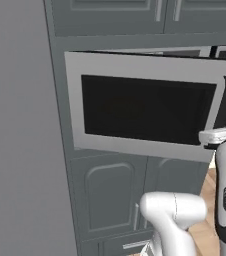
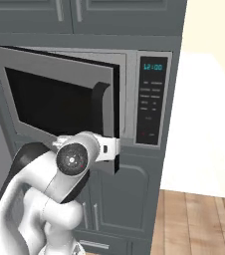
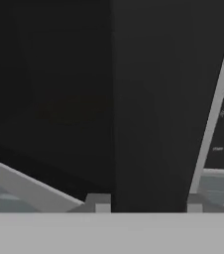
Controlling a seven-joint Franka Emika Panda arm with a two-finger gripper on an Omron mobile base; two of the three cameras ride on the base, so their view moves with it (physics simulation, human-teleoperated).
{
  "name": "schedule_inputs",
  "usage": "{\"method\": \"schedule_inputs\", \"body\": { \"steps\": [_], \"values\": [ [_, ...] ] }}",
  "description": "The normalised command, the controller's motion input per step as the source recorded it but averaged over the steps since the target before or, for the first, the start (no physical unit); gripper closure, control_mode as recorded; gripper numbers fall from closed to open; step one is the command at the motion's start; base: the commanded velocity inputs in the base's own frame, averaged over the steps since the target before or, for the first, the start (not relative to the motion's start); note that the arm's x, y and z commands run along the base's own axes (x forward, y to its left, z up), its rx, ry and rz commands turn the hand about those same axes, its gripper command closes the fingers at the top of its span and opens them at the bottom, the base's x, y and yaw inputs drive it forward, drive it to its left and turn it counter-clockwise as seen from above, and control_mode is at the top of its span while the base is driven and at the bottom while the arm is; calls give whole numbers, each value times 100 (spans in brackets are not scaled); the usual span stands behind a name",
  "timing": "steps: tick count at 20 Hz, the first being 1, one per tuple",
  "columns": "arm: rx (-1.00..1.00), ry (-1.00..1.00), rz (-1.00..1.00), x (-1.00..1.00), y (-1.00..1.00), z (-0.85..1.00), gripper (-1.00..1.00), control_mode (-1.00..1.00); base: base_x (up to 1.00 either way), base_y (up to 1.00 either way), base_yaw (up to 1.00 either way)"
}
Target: Pick the chicken drumstick from the counter and place it in the microwave. Then turn on the microwave.
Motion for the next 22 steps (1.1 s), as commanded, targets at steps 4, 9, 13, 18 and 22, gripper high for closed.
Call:
{"method": "schedule_inputs", "body": {
  "steps": [4,9,13,18,22],
  "values": [
    [-2,0,-5,-54,59,22,100,-100,0,0,0],
    [-5,0,-1,-33,60,15,-100,-100,0,0,0],
    [-8,-3,-1,-43,47,9,-100,-100,0,0,0],
    [-10,-19,-14,-56,-16,3,-100,-100,0,0,0],
    [-7,-27,-20,-74,-52,14,-100,-100,0,0,0]
  ]
}}
